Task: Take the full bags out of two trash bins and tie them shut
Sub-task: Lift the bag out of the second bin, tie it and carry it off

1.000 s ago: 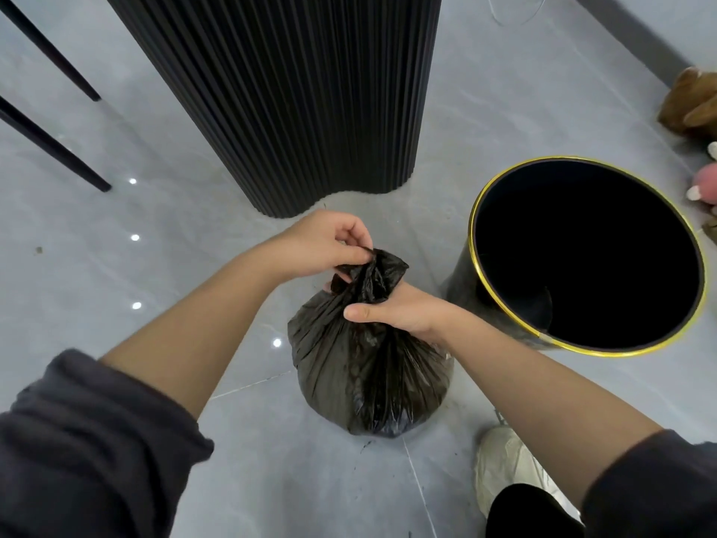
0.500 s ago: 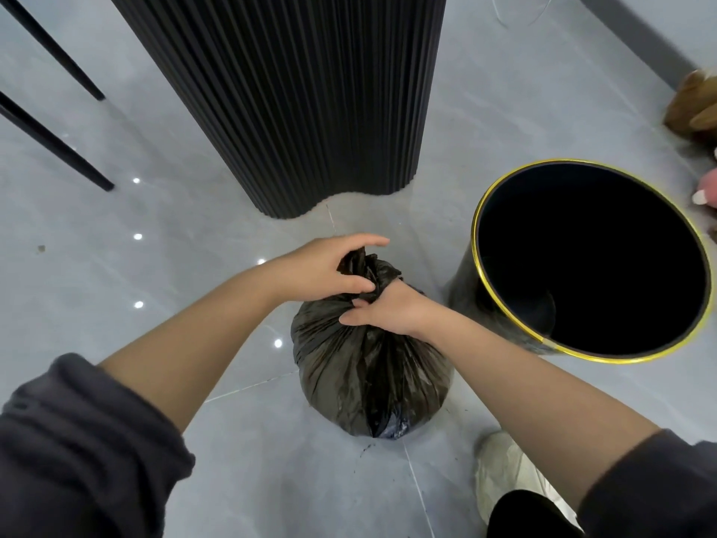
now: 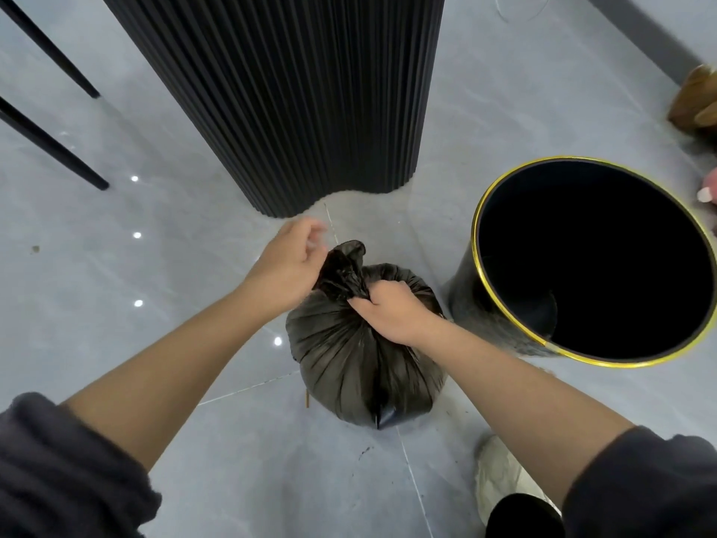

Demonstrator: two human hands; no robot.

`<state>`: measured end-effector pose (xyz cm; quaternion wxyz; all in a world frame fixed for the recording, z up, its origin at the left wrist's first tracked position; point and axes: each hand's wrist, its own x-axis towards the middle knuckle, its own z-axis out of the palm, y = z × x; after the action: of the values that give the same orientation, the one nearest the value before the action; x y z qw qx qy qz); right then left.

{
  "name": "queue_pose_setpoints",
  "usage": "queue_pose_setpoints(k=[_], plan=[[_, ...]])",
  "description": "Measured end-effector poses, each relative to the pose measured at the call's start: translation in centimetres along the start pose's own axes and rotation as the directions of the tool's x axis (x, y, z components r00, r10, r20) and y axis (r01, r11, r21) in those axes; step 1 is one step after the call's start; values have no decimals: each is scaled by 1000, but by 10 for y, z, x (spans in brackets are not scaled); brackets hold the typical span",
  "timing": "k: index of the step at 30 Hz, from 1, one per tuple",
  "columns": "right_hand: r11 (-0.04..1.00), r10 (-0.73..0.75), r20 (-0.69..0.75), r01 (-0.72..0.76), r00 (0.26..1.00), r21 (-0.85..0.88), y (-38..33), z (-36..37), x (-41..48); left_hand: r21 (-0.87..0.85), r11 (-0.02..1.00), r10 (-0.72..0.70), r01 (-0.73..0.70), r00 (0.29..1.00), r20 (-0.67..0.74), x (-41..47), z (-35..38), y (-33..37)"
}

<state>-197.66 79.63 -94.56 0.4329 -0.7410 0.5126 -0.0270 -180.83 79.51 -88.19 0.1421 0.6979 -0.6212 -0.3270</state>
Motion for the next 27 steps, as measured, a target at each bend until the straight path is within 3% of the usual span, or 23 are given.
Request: queue_pose_setpoints(k=[2,4,7,9,12,15,18,20,23,24,25,27], plan=[[997,-26,1,26,1000,-70,-1,-3,0,144,944,310,-298,948,-71,-14,-7,1],[991,-61,21,63,998,-116,-3,-6,1,366,766,541,-528,838,78,-24,-11,-5],[980,-81,66,92,994,-175,-8,-10,1,618,484,546,-619,766,340,-22,-2,-21],[974,-96,101,114,990,-198,-9,-10,1,661,422,518,-620,764,386,-14,8,-24],[966,-118,109,139,987,-217,-8,-7,2,600,511,530,-615,775,344,-7,18,-18],[964,-177,20,177,984,-196,-5,-3,2,601,676,273,-426,903,333,-8,12,-2],[949,-242,-15,234,970,-210,-4,-6,1,496,806,175,-323,930,322,-13,5,4],[942,-259,2,254,966,-221,-3,-9,0,521,791,173,-320,934,312,-17,2,2],[925,-295,1,286,955,-251,-2,-6,1,687,599,174,-411,904,390,-21,0,-3],[920,-308,-11,295,951,-258,-1,-5,0,678,614,143,-405,902,408,-21,-1,-5],[912,-326,-30,306,945,-274,1,-4,0,606,710,89,-358,900,427,-21,-4,-6],[893,-361,-84,319,929,-318,7,-2,-2,286,952,-50,-113,859,509,-21,-12,-10]])
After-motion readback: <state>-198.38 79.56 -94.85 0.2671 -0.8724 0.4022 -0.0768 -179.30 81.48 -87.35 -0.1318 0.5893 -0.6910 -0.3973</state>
